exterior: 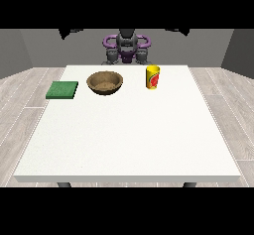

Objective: Pick the cup and pour the ball into the bowl, then pick the bowl and place it on the pad

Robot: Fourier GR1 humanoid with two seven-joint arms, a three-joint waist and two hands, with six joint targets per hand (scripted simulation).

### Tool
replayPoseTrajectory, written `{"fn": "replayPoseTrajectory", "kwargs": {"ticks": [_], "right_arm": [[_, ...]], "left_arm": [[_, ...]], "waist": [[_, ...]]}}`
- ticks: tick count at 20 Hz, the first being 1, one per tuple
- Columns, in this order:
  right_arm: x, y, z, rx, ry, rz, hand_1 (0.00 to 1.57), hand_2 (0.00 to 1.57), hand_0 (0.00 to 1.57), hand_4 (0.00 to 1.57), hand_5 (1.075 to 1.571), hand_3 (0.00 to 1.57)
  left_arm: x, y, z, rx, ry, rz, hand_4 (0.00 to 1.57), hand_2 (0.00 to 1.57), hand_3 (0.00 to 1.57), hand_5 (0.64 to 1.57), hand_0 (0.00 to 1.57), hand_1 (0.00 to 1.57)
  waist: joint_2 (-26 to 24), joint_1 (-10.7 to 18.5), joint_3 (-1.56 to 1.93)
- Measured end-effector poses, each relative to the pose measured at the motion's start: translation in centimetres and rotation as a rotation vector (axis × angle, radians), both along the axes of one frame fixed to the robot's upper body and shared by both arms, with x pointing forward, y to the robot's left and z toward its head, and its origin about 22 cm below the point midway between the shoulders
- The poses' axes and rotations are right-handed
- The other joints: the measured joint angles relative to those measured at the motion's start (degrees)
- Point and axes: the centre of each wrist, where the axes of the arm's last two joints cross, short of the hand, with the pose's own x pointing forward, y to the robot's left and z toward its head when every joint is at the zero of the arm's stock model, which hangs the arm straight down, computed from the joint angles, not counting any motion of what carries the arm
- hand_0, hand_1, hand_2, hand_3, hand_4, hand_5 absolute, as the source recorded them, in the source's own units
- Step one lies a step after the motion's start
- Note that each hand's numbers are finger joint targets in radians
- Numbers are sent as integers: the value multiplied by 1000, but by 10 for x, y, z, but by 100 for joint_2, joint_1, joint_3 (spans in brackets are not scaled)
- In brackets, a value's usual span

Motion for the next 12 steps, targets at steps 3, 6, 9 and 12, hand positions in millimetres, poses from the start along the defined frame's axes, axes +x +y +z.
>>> {"fn": "replayPoseTrajectory", "kwargs": {"ticks": [3,6,9,12], "right_arm": [[5,-1,-1,2,-34,2,0,0,0,0,1570,0],[9,3,-7,15,-79,12,0,0,0,0,1570,0],[12,2,-16,16,-107,20,0,0,0,0,1571,0],[14,2,-17,9,-125,36,0,0,0,0,1571,0]], "left_arm": [[7,4,-1,5,-44,4,0,0,0,1528,0,0],[12,-2,-15,8,-93,4,0,0,0,1527,0,0],[16,-9,-31,15,-137,3,0,0,0,1526,0,0],[19,-12,-56,18,-158,21,0,0,0,1518,0,0]], "waist": [[285,3,1],[627,-37,1],[901,-82,-1],[1064,-175,1]]}}
